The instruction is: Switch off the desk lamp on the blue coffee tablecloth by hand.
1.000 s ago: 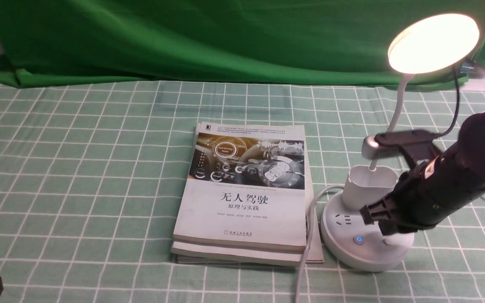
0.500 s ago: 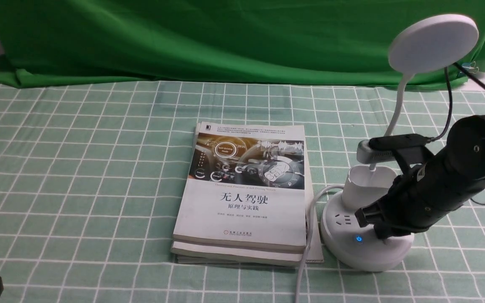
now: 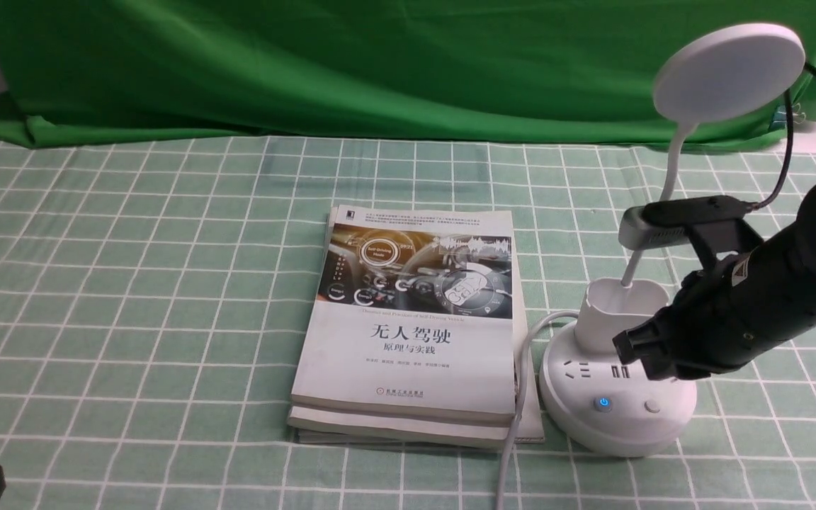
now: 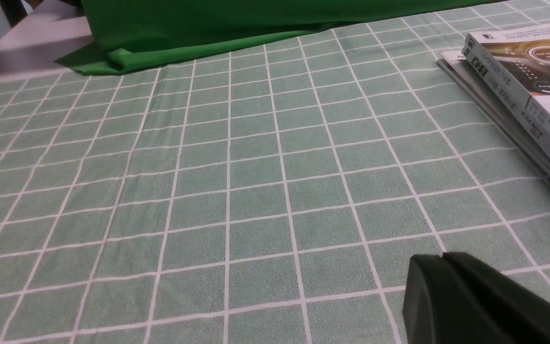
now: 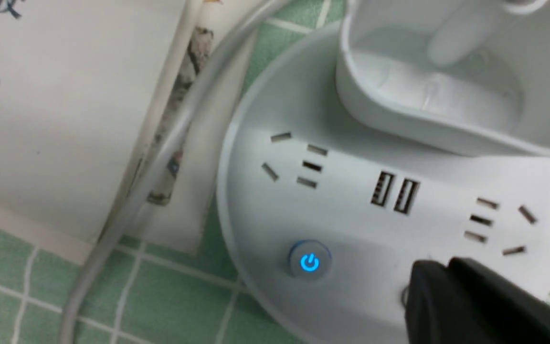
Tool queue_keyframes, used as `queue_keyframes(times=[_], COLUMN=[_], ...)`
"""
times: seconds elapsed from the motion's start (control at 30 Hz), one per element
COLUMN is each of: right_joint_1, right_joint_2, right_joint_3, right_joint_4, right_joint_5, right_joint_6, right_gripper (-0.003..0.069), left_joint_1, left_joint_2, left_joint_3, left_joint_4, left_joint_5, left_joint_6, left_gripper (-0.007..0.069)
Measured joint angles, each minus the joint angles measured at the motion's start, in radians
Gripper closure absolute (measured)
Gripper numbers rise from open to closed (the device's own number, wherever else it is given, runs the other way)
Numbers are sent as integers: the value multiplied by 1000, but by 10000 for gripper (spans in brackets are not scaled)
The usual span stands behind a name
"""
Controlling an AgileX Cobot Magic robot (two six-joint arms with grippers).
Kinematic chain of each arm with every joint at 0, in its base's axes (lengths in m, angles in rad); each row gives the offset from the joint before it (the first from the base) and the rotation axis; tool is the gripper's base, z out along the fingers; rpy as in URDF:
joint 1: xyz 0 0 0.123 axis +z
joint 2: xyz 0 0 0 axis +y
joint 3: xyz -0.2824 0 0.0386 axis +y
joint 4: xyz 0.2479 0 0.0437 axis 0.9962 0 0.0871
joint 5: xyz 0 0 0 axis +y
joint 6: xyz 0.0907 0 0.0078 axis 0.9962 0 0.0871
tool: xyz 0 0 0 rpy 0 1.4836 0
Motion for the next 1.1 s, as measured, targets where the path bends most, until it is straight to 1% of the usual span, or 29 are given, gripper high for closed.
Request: queue_keyframes(times=[0.17, 0.23, 0.27, 0.3, 0.37, 0.43, 0.47, 0.6, 0.73, 0.9, 1.0, 1.1], right_joint_1=[0, 0, 0, 0, 0, 0, 0, 0, 0, 0, -2, -36], right_joint_2=[-51, -130, -131, -221, -271, -405, -431, -574, -694, -776, -818, -889], right_joint_3=[3, 17, 20, 53, 84, 180, 201, 298, 338, 340, 382, 485], right_joint_4=[-1, 0, 0, 0, 0, 1, 2, 2, 2, -5, -54, -94], right_joint_5=[25, 52, 53, 50, 39, -13, -31, -49, -49, -62, -164, -298], right_joint_6=[0, 0, 0, 2, 7, 29, 38, 119, 161, 161, 158, 154], right_gripper=[618, 618, 618, 618, 618, 616, 615, 607, 592, 585, 622, 629], left_joint_1=[0, 0, 0, 0, 0, 0, 0, 0, 0, 0, 0, 0], left_joint_2=[0, 0, 0, 0, 0, 0, 0, 0, 0, 0, 0, 0], left_joint_3=[0, 0, 0, 0, 0, 0, 0, 0, 0, 0, 0, 0], left_joint_4=[0, 0, 0, 0, 0, 0, 0, 0, 0, 0, 0, 2], left_joint_5=[0, 0, 0, 0, 0, 0, 0, 0, 0, 0, 0, 0], left_joint_6=[0, 0, 0, 0, 0, 0, 0, 0, 0, 0, 0, 0], left_gripper=[624, 624, 624, 624, 624, 624, 624, 624, 624, 624, 624, 624])
